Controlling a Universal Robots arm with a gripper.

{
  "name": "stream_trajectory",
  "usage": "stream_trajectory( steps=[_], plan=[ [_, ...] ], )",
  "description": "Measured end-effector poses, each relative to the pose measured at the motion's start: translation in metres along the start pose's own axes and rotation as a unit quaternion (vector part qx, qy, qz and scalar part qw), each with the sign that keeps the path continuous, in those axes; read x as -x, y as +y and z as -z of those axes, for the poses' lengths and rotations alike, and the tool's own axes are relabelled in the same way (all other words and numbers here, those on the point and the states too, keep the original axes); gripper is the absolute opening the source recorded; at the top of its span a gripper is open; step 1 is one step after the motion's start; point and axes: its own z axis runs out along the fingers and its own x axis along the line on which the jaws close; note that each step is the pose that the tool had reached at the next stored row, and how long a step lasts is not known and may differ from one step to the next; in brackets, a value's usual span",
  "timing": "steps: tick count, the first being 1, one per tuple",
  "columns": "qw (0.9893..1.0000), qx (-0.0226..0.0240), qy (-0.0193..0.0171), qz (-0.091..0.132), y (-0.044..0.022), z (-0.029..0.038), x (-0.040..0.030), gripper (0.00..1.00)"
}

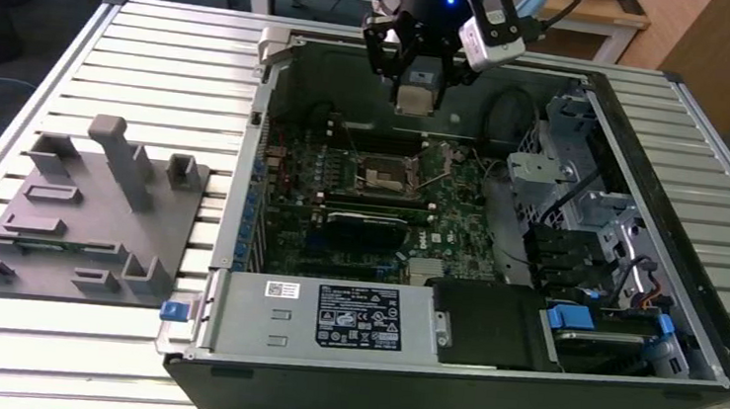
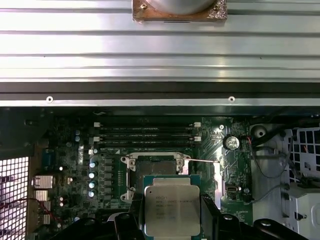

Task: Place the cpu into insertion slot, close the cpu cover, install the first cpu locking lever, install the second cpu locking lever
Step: 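Place the cpu into insertion slot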

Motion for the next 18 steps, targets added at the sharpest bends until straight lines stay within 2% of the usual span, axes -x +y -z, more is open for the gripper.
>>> stream_trajectory(
  steps=[18],
  plan=[
    [1.0, 0.0001, -0.0007, 0.0, -0.0005, -0.0057, -0.0004, 0.54]
  ],
)
